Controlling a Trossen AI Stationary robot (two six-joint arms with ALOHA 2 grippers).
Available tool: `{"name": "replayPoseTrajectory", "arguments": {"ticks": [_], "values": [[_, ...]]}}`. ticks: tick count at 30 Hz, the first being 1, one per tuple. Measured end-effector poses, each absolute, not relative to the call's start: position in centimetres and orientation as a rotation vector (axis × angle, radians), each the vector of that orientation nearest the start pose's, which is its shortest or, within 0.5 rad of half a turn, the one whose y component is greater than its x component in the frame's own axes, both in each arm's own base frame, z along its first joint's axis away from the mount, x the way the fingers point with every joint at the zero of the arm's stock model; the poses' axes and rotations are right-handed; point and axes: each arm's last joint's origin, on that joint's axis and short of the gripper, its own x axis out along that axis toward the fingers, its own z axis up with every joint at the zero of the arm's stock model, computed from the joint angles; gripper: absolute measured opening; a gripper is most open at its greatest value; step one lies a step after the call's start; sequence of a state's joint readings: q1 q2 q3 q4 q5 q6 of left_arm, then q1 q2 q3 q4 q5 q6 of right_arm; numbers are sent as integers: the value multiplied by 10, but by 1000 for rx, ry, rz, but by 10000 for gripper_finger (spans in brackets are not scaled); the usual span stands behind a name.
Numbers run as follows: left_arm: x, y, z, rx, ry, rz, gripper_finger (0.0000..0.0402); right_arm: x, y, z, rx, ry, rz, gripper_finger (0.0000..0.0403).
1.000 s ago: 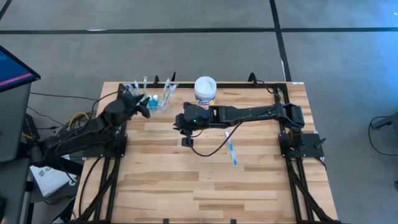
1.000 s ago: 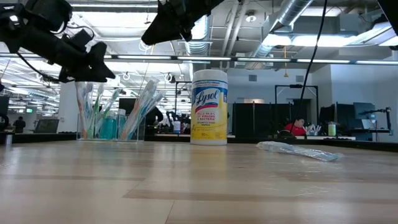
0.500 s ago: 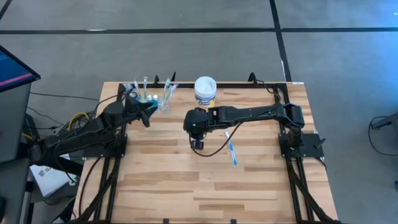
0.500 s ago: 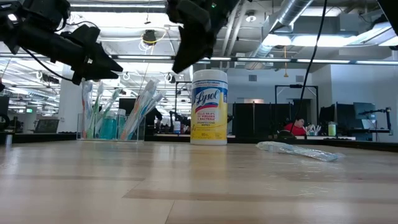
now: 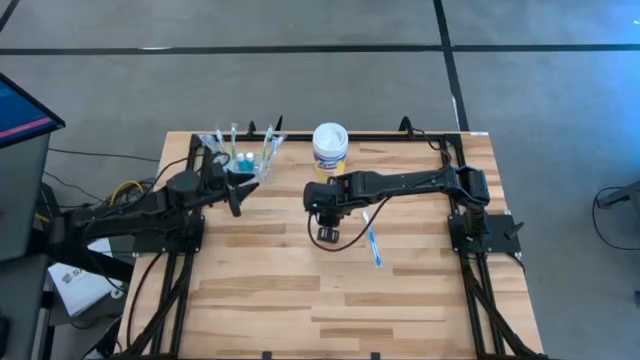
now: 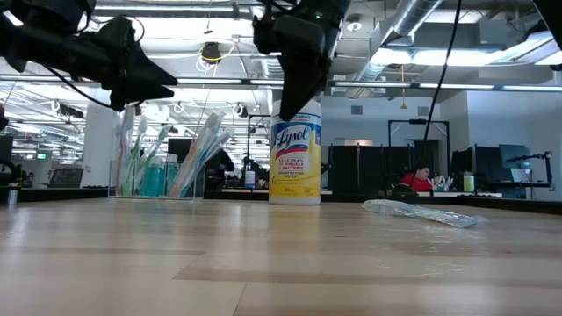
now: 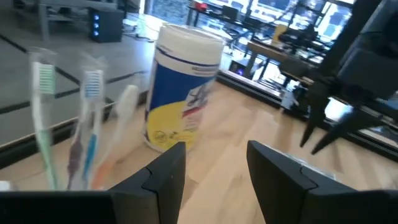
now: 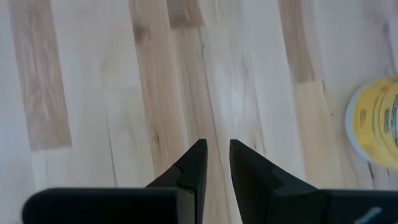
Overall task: Pick & Place toothbrushing station
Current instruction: Put the blue toothbrush into the transparent organizer
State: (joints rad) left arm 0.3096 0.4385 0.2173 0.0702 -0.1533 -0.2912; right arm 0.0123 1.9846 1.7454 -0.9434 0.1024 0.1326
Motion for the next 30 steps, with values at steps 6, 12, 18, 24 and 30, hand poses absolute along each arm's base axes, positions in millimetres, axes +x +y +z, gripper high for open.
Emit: {"name": "replayPoseTrajectory", "arguments": {"ticks": [6, 12, 18, 24, 30], "values": [[119, 44, 206, -173, 94, 645, 163, 414, 6, 256, 50, 1184, -156, 60], [118, 46, 208, -144, 83, 710, 163, 414, 10, 256, 50, 1179, -153, 60], [121, 39, 216, -166, 10, 447, 163, 414, 10, 256, 37, 1179, -144, 60], [121, 35, 221, -212, -46, 405, 163, 412, 10, 255, 35, 1199, -145, 60], [123, 27, 227, -180, -47, 358, 163, 409, 10, 254, 42, 1235, -155, 60]]}}
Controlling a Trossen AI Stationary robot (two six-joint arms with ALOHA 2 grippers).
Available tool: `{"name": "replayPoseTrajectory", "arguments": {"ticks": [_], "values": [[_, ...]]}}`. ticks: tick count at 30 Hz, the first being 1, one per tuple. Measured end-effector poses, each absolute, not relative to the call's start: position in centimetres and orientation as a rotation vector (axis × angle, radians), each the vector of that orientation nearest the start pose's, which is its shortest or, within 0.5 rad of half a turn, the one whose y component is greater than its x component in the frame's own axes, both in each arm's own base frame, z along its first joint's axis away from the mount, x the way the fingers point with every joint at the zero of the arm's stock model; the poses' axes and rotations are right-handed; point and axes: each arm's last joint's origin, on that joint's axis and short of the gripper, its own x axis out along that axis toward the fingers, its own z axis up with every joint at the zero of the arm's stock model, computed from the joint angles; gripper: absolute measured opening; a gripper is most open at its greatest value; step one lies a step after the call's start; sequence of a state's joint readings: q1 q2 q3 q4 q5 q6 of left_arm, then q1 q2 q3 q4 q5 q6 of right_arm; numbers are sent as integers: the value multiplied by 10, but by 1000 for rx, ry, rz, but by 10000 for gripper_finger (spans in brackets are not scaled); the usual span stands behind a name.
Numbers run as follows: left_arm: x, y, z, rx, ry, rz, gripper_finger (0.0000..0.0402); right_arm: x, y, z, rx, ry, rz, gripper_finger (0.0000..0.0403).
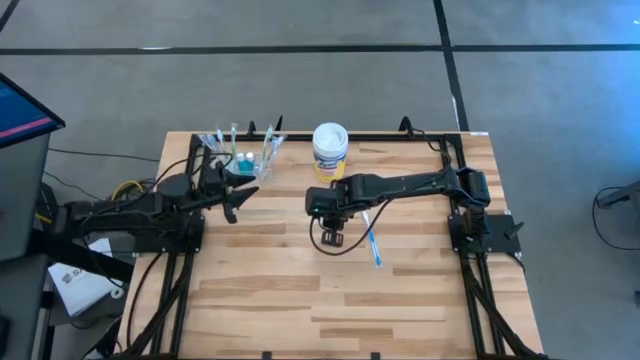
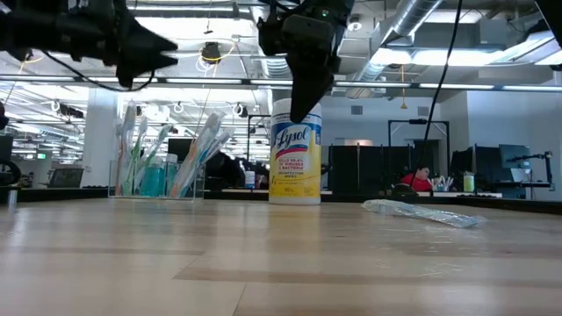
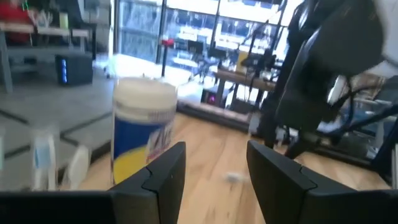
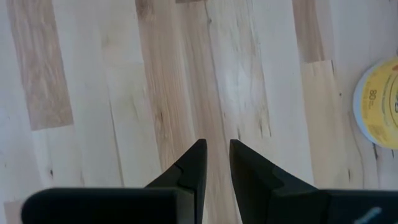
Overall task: Pick & Place toothbrushing station
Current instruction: Put the blue toothbrush into the transparent organizer
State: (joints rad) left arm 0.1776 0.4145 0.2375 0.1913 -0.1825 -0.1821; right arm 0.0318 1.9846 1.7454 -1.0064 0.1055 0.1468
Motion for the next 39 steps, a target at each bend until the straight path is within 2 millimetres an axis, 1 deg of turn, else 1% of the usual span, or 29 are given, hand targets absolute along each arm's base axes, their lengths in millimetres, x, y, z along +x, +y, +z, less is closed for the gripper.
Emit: {"name": "replayPoseTrajectory", "arguments": {"ticks": [5, 8, 12, 21, 24, 26, 29, 32, 35, 39], "values": [[122, 23, 251, -116, -108, 347, 163, 408, 10, 254, 54, 1244, -165, 60], [122, 20, 259, -128, -131, 317, 163, 408, 12, 254, 63, 1245, -169, 60], [129, 12, 254, -143, -84, 242, 163, 405, 17, 250, 59, 1273, -166, 60], [154, -4, 239, -138, 34, 193, 163, 385, 21, 215, 121, 1437, -247, 60], [162, -10, 235, -136, 42, 159, 163, 380, 25, 207, 136, 1468, -270, 60], [167, -14, 233, -135, 49, 139, 163, 377, 27, 206, 139, 1473, -281, 60], [173, -18, 228, -130, 71, 122, 163, 370, 26, 204, 168, 1454, -315, 60], [177, -20, 224, -124, 94, 115, 163, 354, 23, 203, 205, 1435, -387, 60], [178, -21, 223, -126, 89, 113, 163, 338, 20, 202, 274, 1354, -439, 60], [179, -21, 226, -127, 68, 112, 163, 318, 16, 199, 389, 1237, -453, 60]]}}
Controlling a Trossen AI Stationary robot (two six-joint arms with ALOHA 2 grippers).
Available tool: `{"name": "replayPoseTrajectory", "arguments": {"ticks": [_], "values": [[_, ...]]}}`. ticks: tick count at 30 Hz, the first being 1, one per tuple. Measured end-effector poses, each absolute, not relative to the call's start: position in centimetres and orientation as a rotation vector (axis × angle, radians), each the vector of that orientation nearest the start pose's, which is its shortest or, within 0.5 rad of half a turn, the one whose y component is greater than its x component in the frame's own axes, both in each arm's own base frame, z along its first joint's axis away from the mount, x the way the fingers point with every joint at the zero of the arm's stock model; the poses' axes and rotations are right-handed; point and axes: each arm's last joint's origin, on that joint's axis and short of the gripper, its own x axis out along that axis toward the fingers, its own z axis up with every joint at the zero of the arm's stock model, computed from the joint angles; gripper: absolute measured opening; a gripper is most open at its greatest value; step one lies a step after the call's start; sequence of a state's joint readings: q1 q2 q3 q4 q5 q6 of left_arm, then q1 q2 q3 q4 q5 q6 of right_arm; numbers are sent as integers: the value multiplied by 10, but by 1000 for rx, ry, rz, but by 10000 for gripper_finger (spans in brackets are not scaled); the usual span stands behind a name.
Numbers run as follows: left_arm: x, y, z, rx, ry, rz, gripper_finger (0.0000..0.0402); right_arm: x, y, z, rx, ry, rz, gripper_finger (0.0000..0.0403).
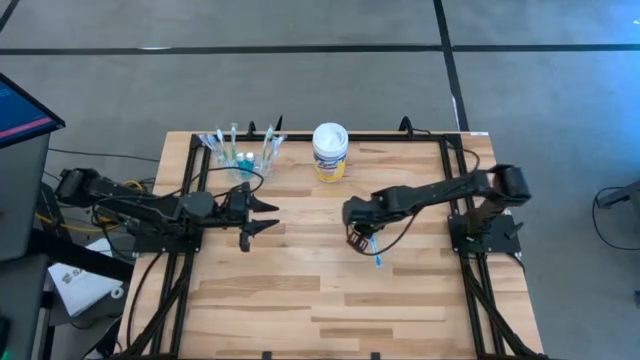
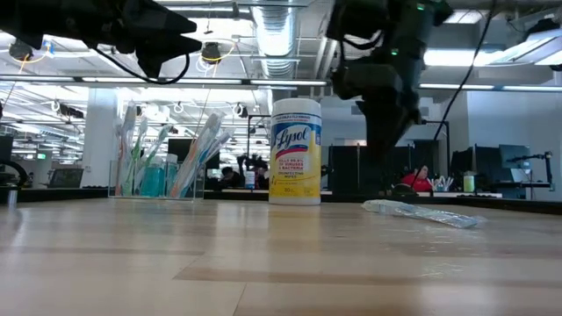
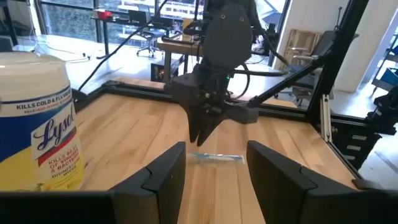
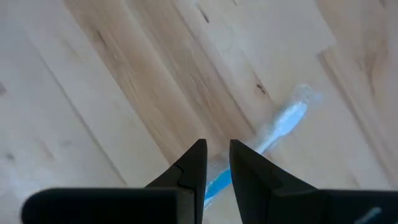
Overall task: Pick & Place toothbrushing station
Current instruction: Put the blue toothbrush into the transparent organizer
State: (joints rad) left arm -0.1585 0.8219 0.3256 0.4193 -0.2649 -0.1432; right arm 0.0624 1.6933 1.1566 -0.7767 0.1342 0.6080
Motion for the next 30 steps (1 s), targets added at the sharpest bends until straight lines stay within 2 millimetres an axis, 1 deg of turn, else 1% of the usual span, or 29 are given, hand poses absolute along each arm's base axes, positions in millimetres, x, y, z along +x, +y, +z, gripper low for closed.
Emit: {"name": "replayPoseTrajectory", "arguments": {"ticks": [4, 7, 11, 13, 15, 22, 27, 30], "values": [[179, -21, 226, -129, 60, 111, 163, 297, 11, 187, 451, 1241, -505, 60], [179, -21, 227, -129, 58, 111, 163, 289, 9, 179, 481, 1225, -525, 60], [179, -21, 227, -131, 48, 110, 163, 288, 7, 171, 488, 1209, -522, 60], [179, -21, 227, -131, 48, 110, 163, 292, 6, 169, 474, 1199, -505, 60], [179, -21, 228, -132, 44, 110, 163, 291, 5, 166, 463, 1217, -496, 60], [179, -21, 228, -133, 40, 110, 163, 293, 2, 166, 480, 1208, -485, 62], [179, -21, 229, -129, 37, 110, 163, 291, 1, 165, 477, 1226, -494, 79], [179, -21, 229, -129, 37, 110, 163, 288, -2, 160, 482, 1236, -507, 97]]}}
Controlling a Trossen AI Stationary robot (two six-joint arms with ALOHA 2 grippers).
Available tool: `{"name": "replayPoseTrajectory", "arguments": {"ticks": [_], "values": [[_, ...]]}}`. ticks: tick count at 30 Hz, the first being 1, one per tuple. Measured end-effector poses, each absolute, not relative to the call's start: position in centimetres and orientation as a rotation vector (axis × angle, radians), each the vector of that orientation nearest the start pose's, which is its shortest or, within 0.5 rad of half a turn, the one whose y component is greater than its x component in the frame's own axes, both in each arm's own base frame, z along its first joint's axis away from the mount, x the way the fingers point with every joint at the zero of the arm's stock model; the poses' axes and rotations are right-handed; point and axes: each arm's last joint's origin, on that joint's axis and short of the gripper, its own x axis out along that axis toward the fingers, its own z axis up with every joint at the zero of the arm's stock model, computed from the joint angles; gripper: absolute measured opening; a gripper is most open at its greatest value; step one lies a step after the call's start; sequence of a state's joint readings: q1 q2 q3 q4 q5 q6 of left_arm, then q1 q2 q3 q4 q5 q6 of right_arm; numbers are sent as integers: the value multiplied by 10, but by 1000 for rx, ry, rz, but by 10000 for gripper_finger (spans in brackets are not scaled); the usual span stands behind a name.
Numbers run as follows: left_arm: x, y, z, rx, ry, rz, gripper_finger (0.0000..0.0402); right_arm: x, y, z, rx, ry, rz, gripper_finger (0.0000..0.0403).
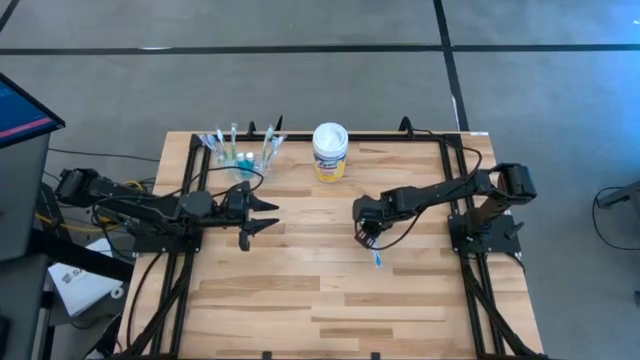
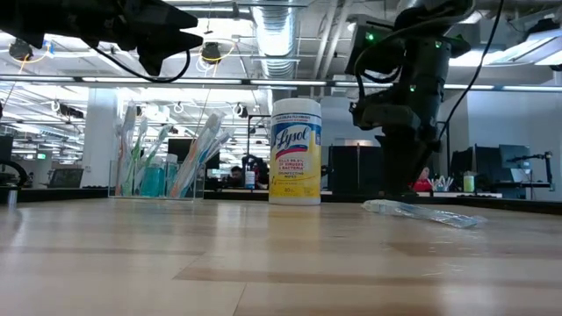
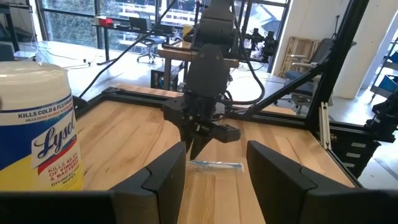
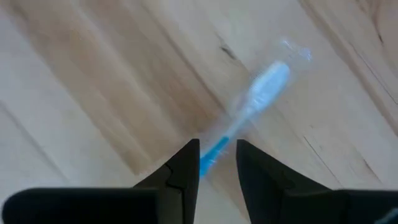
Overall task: Pick & Place toothbrushing station
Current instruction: Put the blue toothbrush into the transparent organizer
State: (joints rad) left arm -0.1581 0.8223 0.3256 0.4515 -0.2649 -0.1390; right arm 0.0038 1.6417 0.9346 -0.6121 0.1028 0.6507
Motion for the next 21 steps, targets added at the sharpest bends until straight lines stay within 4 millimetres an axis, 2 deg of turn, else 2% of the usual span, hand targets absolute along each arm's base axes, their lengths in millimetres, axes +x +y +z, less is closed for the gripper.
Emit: {"name": "replayPoseTrajectory", "arguments": {"ticks": [5, 9, 21], "values": [[179, -21, 229, -130, 36, 110, 163, 283, -5, 152, 505, 1245, -537, 128], [179, -21, 229, -130, 35, 110, 163, 286, -7, 153, 530, 1199, -537, 143], [179, -21, 229, -131, 33, 109, 163, 286, -9, 153, 553, 1192, -556, 133]]}}
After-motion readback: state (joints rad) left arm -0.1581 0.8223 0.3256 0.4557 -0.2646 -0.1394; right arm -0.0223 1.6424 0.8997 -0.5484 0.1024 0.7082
